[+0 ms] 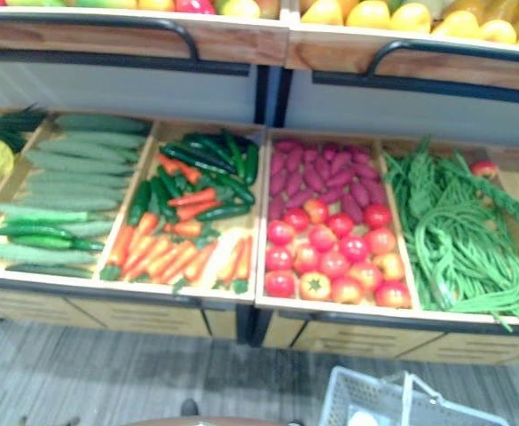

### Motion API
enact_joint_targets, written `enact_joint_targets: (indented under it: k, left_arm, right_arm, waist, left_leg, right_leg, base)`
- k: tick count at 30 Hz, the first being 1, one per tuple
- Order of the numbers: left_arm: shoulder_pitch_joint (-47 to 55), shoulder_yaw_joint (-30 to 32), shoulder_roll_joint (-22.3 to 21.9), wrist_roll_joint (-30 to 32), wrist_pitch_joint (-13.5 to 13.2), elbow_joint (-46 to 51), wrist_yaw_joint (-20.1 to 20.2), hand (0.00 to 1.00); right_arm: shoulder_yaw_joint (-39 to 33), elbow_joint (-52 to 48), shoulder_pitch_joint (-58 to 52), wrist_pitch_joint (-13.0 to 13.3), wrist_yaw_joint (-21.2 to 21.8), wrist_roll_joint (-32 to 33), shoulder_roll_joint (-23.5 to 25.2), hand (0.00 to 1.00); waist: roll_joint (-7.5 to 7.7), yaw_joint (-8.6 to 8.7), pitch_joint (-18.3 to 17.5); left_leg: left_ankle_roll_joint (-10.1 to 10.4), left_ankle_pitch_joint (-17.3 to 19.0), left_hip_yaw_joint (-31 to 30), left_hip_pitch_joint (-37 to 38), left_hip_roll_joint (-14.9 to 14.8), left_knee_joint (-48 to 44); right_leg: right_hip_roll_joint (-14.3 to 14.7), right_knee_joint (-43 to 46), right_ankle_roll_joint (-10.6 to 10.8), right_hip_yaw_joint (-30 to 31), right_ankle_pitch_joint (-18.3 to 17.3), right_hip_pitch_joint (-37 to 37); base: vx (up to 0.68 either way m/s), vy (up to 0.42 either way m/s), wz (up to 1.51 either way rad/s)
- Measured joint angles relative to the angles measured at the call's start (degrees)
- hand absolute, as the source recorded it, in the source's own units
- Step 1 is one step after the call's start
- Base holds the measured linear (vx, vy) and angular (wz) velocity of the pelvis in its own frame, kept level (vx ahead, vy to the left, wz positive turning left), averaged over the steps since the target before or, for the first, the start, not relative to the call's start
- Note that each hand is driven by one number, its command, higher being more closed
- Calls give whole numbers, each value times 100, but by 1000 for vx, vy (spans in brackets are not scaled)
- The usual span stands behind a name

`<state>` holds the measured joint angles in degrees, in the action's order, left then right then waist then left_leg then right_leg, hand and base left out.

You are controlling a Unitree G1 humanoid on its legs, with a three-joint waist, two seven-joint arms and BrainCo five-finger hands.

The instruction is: Pick vegetable in the basket

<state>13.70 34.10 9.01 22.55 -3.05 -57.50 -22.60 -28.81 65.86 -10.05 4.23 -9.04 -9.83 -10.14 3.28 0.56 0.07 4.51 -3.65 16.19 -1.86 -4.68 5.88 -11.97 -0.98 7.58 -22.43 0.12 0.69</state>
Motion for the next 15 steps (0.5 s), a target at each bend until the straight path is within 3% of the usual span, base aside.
enact_joint_targets:
  k: [8,15]
  left_arm:
    - [-118,-696,-327,6,48,-373,777,0]
    - [-138,-1276,-362,8,-32,-410,1005,0]
  right_arm:
    - [227,4,-26,-4,44,-110,-5,100]
    - [288,38,-32,-23,71,-147,-6,100]
  waist:
    - [-54,100,-4]
    - [-75,99,1]
  left_leg:
    - [39,62,265,141,-56,0]
    - [65,110,370,216,-59,0]
  right_leg:
    - [43,22,-6,291,-2,-51]
    - [51,11,-4,405,-3,-51]
  base:
    - [13,-8,-18]
    - [20,-4,-8]
